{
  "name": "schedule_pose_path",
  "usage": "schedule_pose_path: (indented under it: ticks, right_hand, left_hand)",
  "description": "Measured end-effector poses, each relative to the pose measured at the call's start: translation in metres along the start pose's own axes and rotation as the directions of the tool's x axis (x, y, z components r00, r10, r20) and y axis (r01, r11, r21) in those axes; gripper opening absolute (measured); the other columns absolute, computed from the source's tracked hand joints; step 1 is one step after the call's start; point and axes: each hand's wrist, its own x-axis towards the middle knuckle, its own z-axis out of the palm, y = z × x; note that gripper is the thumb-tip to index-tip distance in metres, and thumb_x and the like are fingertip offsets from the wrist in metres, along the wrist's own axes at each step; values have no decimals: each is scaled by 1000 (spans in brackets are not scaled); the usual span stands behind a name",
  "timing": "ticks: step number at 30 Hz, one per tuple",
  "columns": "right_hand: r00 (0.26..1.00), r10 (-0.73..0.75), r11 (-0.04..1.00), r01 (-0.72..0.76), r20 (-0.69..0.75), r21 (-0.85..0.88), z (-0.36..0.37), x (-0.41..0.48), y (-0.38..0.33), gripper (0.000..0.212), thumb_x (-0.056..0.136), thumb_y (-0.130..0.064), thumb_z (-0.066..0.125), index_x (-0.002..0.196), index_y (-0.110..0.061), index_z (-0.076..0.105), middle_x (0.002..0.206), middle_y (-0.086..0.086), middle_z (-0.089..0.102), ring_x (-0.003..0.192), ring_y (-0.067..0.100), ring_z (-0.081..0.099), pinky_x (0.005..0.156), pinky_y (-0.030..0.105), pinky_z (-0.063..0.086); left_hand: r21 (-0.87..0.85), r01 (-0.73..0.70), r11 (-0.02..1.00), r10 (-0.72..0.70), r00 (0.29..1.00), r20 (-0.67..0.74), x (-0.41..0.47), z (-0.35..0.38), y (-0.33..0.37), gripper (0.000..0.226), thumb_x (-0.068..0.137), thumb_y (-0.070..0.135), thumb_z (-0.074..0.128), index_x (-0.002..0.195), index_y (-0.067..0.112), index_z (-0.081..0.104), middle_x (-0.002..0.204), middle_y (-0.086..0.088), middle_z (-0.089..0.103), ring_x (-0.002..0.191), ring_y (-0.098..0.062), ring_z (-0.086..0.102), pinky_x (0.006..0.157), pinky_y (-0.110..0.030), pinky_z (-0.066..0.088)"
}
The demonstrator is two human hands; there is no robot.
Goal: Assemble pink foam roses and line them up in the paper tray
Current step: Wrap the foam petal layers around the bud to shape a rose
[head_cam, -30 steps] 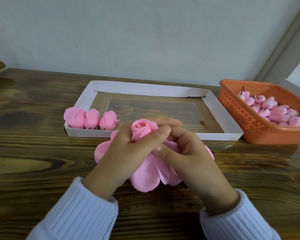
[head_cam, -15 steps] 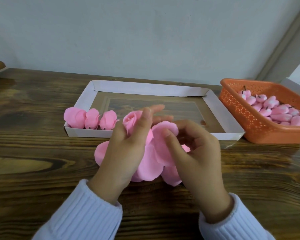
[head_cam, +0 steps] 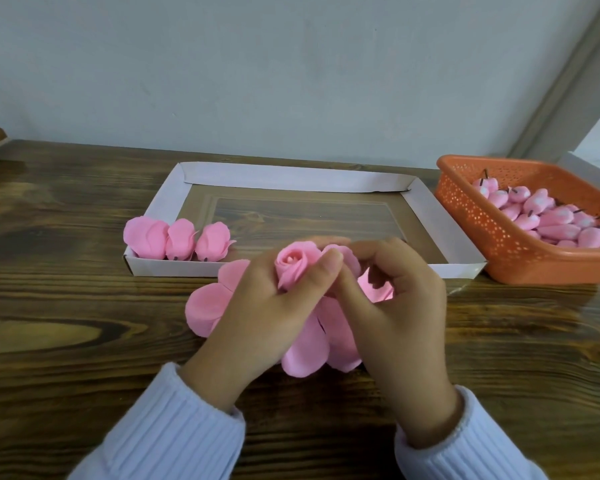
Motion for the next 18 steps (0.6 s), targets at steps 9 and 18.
schedule_pose_path:
  ticks: [9, 18]
  right_hand:
    - [993, 84, 992, -91, 87, 85, -8, 6, 4, 30, 74, -18, 81, 72, -39, 60, 72, -15, 52, 70, 1, 49, 63, 8, 36]
    - [984, 85, 977, -114, 158, 180, -10, 6, 0, 20, 75, -21, 73, 81, -40, 68, 84, -22, 61, 83, 13, 56, 71, 17, 44]
  left_hand:
    - [-66, 101, 993, -103, 994, -22, 0, -1, -5, 25, 70, 63, 53, 80, 52, 72, 76, 16, 73, 74, 2, 68, 65, -15, 55]
    - [-208, 218, 954, -231, 972, -39, 1, -2, -4, 33, 62, 72, 52, 73, 48, 73, 75, 9, 75, 75, -4, 72, 59, -16, 54]
